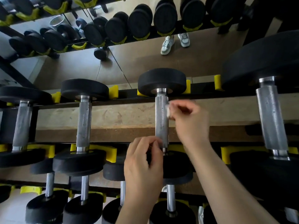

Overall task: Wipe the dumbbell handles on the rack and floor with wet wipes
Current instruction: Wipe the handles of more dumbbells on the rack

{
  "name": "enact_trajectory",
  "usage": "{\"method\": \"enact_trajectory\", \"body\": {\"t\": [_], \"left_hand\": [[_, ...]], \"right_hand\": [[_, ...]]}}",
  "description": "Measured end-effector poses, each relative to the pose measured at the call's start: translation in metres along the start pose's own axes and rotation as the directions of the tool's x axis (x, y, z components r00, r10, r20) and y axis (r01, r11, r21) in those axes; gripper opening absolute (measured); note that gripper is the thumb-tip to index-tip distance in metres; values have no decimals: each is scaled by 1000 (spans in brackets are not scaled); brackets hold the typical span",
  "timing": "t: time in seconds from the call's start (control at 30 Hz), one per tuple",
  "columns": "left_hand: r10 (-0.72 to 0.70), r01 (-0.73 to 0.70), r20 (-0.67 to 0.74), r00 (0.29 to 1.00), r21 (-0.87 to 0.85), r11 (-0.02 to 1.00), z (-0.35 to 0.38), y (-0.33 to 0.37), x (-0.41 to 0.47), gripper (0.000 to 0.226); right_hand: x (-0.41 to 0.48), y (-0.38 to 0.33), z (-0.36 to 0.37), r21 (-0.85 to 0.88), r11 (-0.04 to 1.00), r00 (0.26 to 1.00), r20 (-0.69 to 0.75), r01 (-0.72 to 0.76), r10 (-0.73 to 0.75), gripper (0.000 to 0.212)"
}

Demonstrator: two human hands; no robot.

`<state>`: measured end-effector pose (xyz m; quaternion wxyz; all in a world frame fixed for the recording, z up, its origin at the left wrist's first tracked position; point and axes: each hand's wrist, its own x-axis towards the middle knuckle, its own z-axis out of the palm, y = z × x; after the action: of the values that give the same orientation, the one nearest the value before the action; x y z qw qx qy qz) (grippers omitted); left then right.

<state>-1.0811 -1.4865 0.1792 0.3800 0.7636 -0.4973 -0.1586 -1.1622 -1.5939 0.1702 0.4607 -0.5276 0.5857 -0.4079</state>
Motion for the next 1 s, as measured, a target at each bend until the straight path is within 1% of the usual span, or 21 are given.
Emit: {"method": "enact_trajectory", "body": {"t": [0.07,0.1,0.17,0.23,0.33,0.37,0.4,0.43,0.5,0.53,0.6,0.67,0.7,0.73,0.77,0.8,0.83,0.87,0.9,0.93,1.0], "left_hand": [[-21,21,1,1000,-20,1000,1,0,-1,22],[-28,28,2,1000,-23,999,0,-1,-1,21],[-21,21,-5,1000,-18,1000,-1,-1,-1,19],[-20,19,-20,1000,-11,1000,-1,-1,-2,18],[-55,54,-60,997,-11,998,0,0,-3,19],[-58,57,-76,995,-14,998,0,0,-4,20],[-57,56,-91,994,-19,998,1,-1,-4,21],[-56,54,-104,993,-25,998,1,-1,-4,21],[-70,66,-121,990,-38,997,3,-2,-5,22],[-86,80,-122,989,-48,996,3,-2,-6,24],[-125,116,-114,986,-80,990,3,-1,-7,31],[-166,154,-114,980,-104,983,2,-2,-7,31],[-186,173,-111,976,-116,978,2,-2,-7,28],[-210,195,-105,972,-136,971,2,-2,-7,26],[-237,219,-97,967,-165,962,1,-1,-7,24],[-263,242,-88,961,-202,949,1,0,-7,23],[-286,261,-79,955,-238,936,1,1,-8,23],[-304,275,-74,950,-263,925,0,1,-10,22],[-315,285,-72,946,-278,918,0,2,-11,21],[-325,292,-72,943,-289,912,-1,2,-13,21],[-345,307,-72,936,-316,898,-2,4,-18,25]], "right_hand": [[17,-9,6,2,1000,999,-42,15,-15,16],[15,-7,5,-47,998,999,-14,30,-31,19],[-5,3,-5,-184,982,990,143,39,-12,17],[-23,11,-15,-288,957,947,310,9,84,16],[-24,9,-30,-435,895,894,433,93,117,14],[-23,4,-35,-449,884,886,453,128,102,11],[-21,-2,-38,-420,895,887,457,151,65,9],[-18,-7,-38,-361,914,906,424,183,-14,10],[-8,-13,-33,-302,911,939,284,282,-196,15],[-6,-14,-29,-313,900,938,263,304,-225,15],[-11,-10,-27,-377,882,923,356,282,-143,11],[-23,-6,-35,-455,852,861,509,258,11,16],[-29,-8,-39,-468,847,830,554,252,59,17],[-31,-12,-41,-459,845,808,586,273,57,15],[-30,-18,-39,-445,830,796,606,337,2,11],[-27,-25,-34,-445,785,782,619,432,-79,10],[-25,-30,-27,-449,706,743,648,548,-164,10],[-25,-35,-19,-450,605,683,695,657,-224,11],[-27,-38,-14,-443,508,612,756,739,-232,12],[-28,-41,-13,-415,445,541,817,793,-202,13],[-26,-44,-20,-372,415,441,894,831,-82,15]]}}
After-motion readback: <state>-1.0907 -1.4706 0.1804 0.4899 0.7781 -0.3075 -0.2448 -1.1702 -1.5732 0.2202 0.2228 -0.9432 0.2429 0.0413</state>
